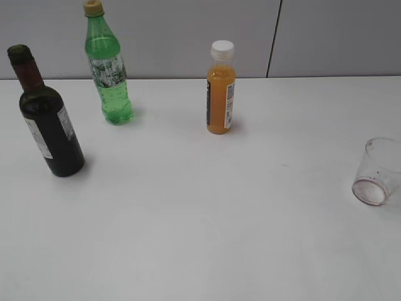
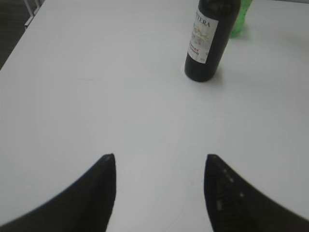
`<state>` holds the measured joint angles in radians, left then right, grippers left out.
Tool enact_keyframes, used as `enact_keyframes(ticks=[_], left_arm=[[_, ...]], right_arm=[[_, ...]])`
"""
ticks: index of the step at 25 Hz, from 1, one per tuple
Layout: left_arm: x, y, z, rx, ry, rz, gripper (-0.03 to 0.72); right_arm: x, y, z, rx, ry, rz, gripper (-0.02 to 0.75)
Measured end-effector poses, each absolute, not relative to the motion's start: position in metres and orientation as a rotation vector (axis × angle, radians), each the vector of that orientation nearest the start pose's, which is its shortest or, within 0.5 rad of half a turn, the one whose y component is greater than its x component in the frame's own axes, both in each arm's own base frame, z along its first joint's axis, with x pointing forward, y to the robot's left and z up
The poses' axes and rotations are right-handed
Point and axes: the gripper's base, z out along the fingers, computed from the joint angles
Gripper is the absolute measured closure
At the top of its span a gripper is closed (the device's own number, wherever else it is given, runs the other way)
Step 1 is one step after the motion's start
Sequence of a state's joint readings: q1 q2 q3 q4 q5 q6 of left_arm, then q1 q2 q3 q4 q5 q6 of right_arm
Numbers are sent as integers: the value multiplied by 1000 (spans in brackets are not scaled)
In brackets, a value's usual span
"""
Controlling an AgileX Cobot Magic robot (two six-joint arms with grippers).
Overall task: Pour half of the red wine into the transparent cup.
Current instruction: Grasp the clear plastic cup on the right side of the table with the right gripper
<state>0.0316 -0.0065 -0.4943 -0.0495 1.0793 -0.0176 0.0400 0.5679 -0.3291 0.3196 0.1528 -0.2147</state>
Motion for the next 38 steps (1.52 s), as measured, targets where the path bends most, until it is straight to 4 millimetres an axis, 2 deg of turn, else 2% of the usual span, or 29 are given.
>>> enact_keyframes(ticks=[3, 10, 17, 25, 38], left_arm=[[-6, -4, 274, -48, 2061, -51, 276], [-6, -4, 274, -48, 2061, -51, 300], [-6, -4, 274, -48, 2061, -51, 312], [-6, -4, 274, -48, 2061, -51, 328], [-6, -4, 274, -48, 2061, -51, 338]], right_arm=[[121, 6, 244, 61, 1857, 124, 84], [118, 3, 225, 101, 1812, 100, 94], [118, 4, 200, 66, 1818, 87, 97], [125, 7, 179, -23, 1848, 70, 101], [148, 13, 157, -40, 1891, 124, 101]])
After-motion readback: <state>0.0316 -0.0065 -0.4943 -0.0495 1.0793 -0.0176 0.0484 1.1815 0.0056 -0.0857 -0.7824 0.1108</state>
